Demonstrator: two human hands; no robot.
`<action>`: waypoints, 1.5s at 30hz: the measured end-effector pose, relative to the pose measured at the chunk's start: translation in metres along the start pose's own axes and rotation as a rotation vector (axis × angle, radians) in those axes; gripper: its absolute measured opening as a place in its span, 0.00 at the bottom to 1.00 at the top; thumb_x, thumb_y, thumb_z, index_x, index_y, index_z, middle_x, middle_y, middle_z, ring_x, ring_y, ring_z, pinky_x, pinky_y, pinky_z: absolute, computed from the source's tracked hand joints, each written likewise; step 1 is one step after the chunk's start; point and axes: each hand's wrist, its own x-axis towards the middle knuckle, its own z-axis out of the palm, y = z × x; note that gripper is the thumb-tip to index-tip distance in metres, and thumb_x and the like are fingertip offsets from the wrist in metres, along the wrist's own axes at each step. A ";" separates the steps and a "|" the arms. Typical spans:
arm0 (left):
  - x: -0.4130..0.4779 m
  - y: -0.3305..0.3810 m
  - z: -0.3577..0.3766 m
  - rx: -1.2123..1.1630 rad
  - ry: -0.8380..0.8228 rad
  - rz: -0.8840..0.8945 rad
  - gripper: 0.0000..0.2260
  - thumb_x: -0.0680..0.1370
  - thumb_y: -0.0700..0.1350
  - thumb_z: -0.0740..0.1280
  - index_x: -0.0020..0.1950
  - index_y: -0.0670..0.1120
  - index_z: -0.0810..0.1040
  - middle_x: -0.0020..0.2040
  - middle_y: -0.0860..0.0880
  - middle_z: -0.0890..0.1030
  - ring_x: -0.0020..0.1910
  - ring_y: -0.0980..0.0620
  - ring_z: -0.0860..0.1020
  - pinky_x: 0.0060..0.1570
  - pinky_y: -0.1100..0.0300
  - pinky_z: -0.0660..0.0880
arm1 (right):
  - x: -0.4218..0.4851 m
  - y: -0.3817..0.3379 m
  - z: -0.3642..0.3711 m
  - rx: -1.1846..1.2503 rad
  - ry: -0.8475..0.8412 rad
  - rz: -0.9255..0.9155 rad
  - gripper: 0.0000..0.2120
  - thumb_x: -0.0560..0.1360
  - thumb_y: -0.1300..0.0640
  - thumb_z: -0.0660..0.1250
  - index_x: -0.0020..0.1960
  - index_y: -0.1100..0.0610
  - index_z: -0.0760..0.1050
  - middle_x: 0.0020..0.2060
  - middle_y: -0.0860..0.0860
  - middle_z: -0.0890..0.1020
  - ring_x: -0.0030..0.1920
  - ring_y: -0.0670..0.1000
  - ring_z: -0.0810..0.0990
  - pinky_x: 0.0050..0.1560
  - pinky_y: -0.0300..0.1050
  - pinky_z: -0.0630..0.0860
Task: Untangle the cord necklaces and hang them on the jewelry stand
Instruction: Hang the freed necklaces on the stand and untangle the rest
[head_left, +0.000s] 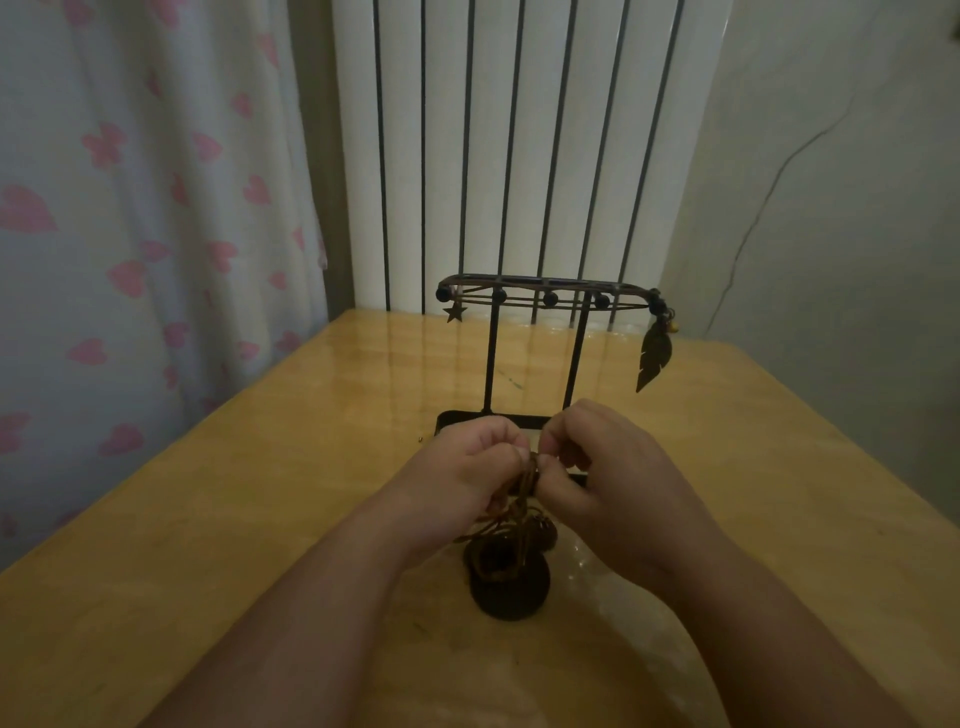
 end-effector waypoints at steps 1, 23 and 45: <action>0.000 0.000 0.000 0.009 0.014 -0.001 0.10 0.74 0.48 0.61 0.34 0.58 0.76 0.32 0.55 0.72 0.33 0.53 0.69 0.37 0.53 0.68 | 0.001 0.001 0.000 -0.016 0.002 -0.002 0.03 0.70 0.44 0.58 0.41 0.41 0.68 0.40 0.38 0.71 0.44 0.39 0.70 0.41 0.34 0.68; -0.004 0.012 -0.002 0.169 0.050 0.039 0.10 0.78 0.42 0.63 0.39 0.53 0.76 0.31 0.56 0.75 0.32 0.58 0.72 0.35 0.60 0.70 | 0.001 0.000 -0.002 -0.163 0.037 -0.088 0.05 0.69 0.46 0.60 0.43 0.45 0.69 0.38 0.39 0.68 0.43 0.39 0.68 0.38 0.33 0.64; 0.002 0.004 0.001 -0.226 -0.020 -0.014 0.08 0.74 0.45 0.63 0.37 0.51 0.80 0.35 0.49 0.73 0.34 0.52 0.70 0.36 0.56 0.68 | -0.002 -0.005 0.012 0.222 0.188 0.034 0.03 0.71 0.50 0.58 0.39 0.45 0.66 0.36 0.42 0.70 0.39 0.37 0.69 0.36 0.29 0.67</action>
